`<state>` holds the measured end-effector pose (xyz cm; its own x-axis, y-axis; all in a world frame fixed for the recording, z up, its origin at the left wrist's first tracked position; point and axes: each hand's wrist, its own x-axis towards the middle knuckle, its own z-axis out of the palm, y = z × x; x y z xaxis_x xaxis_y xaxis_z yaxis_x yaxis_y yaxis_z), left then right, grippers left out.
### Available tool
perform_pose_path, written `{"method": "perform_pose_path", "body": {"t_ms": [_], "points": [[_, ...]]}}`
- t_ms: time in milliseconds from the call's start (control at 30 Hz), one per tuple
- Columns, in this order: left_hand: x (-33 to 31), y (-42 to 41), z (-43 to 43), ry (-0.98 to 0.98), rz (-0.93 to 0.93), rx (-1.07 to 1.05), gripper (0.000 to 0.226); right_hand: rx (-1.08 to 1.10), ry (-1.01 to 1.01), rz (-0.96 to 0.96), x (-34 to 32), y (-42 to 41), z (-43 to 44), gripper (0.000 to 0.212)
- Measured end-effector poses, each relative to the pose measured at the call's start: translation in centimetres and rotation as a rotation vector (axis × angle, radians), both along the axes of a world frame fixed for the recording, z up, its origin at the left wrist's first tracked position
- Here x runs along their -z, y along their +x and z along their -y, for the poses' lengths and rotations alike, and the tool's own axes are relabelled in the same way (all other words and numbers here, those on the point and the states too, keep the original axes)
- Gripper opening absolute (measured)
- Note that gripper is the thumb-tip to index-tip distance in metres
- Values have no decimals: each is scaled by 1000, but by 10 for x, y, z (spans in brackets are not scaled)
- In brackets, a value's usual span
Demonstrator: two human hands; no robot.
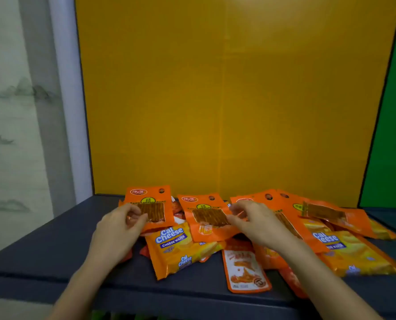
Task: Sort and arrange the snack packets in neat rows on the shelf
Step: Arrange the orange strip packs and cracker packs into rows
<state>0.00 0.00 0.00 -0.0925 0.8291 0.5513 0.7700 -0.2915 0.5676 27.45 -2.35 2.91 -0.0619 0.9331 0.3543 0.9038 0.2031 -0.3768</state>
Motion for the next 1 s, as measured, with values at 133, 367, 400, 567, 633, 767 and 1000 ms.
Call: {"method": "perform_pose_path", "body": {"t_ms": [133,367,400,567,633,767,1000], "points": [[-3,-7,-33,-139,-119,-151,40,126,-153,184,-5,-4,-20,61],[1,-9,-69,-424,-180,-213,89,275,-326,308,3,-22,-44,96],[1,-9,-72,-444,-160,-207,93,280,-330,305,5,-24,-46,99],[-4,-16,-81,-511,-93,-176,93,284,-360,223,5,-28,-49,99],[-6,-16,-82,-537,-67,-162,90,277,-394,156,4,-28,-52,96],[-12,-19,-82,-546,54,-127,83,254,-394,26,1,-28,-57,97],[-15,-29,-78,-491,404,132,22,249,-441,-354,-4,-25,-55,93]]}}
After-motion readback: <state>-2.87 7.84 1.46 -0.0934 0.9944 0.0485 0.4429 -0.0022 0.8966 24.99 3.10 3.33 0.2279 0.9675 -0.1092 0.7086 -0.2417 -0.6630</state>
